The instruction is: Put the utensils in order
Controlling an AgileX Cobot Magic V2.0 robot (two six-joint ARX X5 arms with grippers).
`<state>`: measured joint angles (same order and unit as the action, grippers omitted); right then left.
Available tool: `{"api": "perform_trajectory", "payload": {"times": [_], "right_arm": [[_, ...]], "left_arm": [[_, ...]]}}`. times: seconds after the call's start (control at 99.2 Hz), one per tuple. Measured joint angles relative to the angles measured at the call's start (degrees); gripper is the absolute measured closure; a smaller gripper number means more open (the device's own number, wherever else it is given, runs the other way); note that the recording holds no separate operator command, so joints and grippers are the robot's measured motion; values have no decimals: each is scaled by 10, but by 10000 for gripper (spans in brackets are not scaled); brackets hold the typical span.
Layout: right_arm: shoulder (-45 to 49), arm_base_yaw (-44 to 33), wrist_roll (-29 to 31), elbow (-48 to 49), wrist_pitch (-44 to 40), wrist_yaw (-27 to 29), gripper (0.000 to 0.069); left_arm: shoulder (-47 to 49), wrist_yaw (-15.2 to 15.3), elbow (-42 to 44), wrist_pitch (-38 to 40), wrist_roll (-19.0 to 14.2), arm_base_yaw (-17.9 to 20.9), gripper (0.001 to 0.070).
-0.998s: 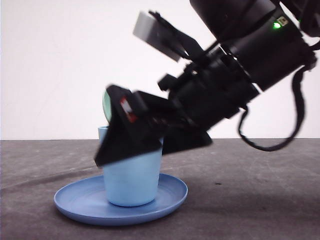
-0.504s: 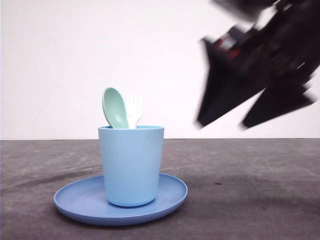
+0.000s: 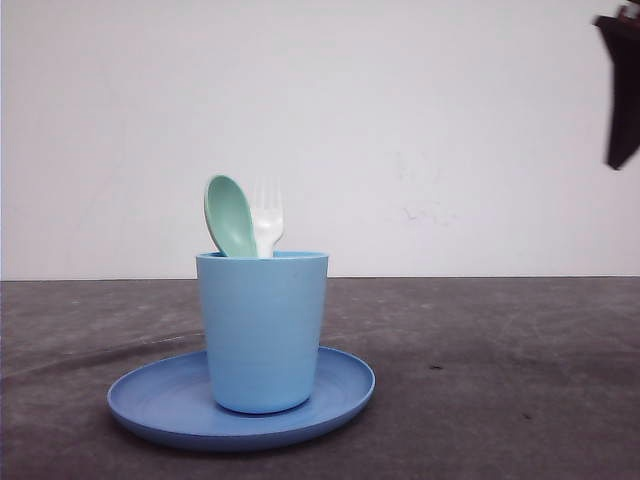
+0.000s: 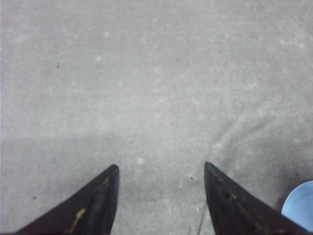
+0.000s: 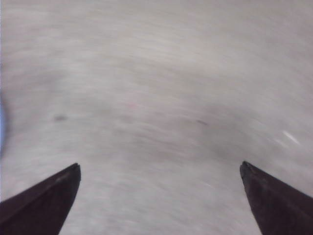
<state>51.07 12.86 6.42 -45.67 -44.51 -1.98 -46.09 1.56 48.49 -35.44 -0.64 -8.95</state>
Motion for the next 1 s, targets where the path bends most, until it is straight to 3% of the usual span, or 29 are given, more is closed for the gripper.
{"api": "perform_trajectory", "payload": {"times": [0.151,0.373,0.444,0.554,0.625,0.726,0.998], "right_arm": [[0,-50,-12,0,-7,-9,33],[0,-62,-21,0,-7,-9,42],[0,-62,-21,0,-7,-9,151],[0,-62,-21,0,-7,-9,475],[0,-62,-22,0,-7,-9,595],[0,-62,-22,0,-8,-9,647],[0,-62,-21,0,-1,-9,659]], "left_arm": [[0,0,0,0,0,0,379],[0,0,0,-1,0,0,379],[0,0,0,-1,0,0,411],[0,0,0,-2,-1,0,613],[0,0,0,-1,-2,0,673],[0,0,0,-1,-2,0,693],[0,0,0,2,-2,0,695]]}}
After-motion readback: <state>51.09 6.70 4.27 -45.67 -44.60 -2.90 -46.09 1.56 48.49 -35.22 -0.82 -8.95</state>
